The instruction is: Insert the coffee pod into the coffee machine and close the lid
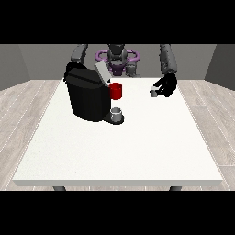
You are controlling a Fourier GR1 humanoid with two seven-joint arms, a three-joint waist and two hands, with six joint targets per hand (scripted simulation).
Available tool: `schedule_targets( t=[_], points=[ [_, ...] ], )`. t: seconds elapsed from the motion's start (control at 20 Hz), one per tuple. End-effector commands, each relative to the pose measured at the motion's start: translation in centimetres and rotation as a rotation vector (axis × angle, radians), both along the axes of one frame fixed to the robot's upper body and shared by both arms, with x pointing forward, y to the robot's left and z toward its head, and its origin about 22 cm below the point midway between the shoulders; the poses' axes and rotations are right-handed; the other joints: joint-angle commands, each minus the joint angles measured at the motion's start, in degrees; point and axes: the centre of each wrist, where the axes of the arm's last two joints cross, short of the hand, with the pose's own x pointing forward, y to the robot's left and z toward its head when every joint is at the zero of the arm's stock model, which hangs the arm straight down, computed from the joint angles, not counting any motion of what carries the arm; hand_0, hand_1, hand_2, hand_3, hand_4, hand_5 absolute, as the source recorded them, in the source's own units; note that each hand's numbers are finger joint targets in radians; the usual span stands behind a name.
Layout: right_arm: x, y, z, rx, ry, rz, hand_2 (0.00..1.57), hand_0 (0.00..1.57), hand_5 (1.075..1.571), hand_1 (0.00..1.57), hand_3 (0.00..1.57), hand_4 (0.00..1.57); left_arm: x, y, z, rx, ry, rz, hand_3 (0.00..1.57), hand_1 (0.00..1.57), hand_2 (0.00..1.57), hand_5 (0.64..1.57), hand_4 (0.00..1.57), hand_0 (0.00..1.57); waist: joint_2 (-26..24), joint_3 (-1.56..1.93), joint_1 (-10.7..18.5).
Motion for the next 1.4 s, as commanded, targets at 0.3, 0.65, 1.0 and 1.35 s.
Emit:
schedule_targets(
  t=[0.3, 0.65, 1.0, 1.35],
  points=[
    [2.1, 0.2, 0.6, -0.006, -0.003, 0.024, 0.0, 0.0, 1.571, 0.0, 0.0, 0.41, 4.3, -4.5, 7.2, -0.012, -0.072, -0.116, 1.29, 1.26, 1.33, 1.571, 0.54, 1.26, -0.2, 0.0, 0.0],
    [0.5, 0.7, 0.0, 0.008, -0.042, 0.101, 0.0, 0.0, 1.571, 0.0, 0.0, 0.48, 5.6, -2.6, 12.0, -0.022, -0.121, -0.057, 1.29, 1.25, 1.33, 1.571, 0.57, 1.25, -0.3, -0.02, -5.5],
    [1.2, 1.6, 1.4, 0.007, -0.07, 0.135, 0.0, 0.0, 1.571, 0.0, 0.0, 0.53, 7.2, -5.5, 16.0, -0.028, -0.162, -0.026, 1.23, 1.02, 1.21, 1.571, 0.5, 1.02, 0.1, 0.0, -8.2],
    [2.8, 0.9, 2.6, -0.006, -0.125, 0.077, 0.0, 0.0, 1.571, 0.0, 0.0, 0.51, 7.8, -6.1, 21.5, -0.062, -0.249, -0.064, 1.27, 1.28, 1.33, 1.571, 0.48, 1.28, 4.2, 0.01, -7.3]
  ],
)
